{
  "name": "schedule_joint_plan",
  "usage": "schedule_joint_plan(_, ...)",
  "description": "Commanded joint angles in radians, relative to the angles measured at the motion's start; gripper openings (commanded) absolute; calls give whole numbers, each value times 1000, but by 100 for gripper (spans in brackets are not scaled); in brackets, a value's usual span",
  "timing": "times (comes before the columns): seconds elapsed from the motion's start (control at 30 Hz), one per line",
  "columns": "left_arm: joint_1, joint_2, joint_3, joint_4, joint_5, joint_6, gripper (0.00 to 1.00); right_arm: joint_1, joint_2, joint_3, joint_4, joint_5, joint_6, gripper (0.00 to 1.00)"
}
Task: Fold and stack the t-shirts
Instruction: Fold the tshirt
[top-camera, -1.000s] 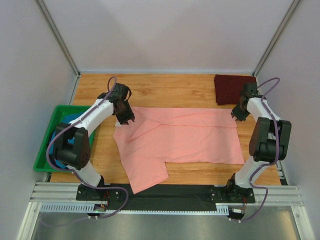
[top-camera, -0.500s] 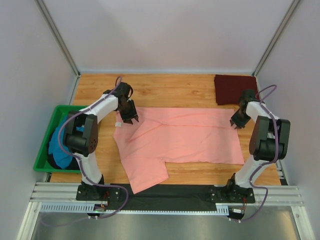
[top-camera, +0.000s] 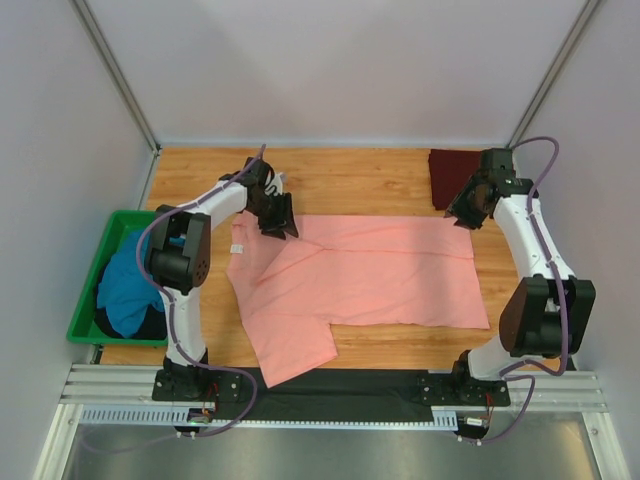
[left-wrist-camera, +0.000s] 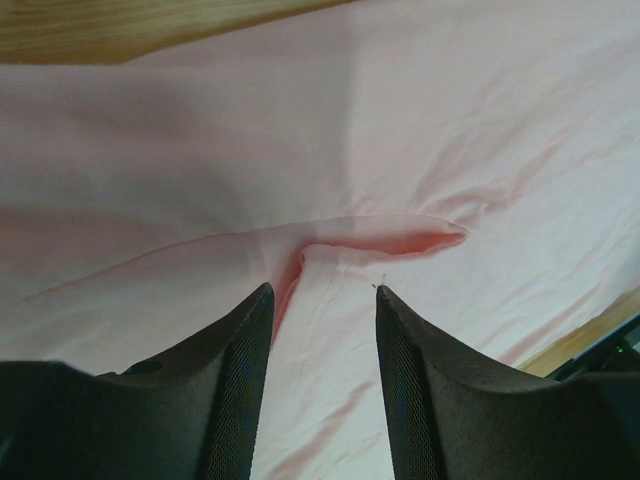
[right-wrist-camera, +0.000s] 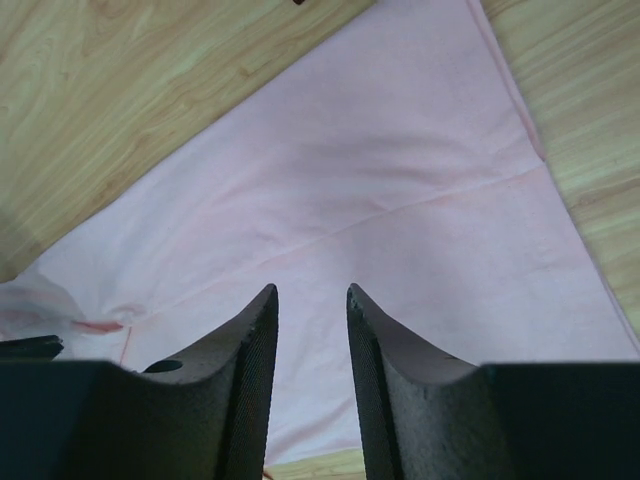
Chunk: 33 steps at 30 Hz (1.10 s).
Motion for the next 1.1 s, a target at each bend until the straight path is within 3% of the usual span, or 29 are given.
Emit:
schedule_joint_plan(0.0,-2,12,33,-34,16,96,53,-4,-54,84,-66,-24,-18,36)
schedule_joint_plan(0.3,-8,7,-82,130,164,136,51,-4,-86,144,-122,27,-82,37)
schedule_joint_plan(0.7,-63,-97,-146,144,259,107,47,-4,-80,158,-112,57,-82,37)
schedule_joint_plan(0.97,-163,-375,-423,262,341,-55,46,-4,-74,155,-103,43,-61,38)
schedule_joint_plan(1.07,-160,-424,-450,222,274,-48,47,-4,-74,135,-87,-10,-44,38)
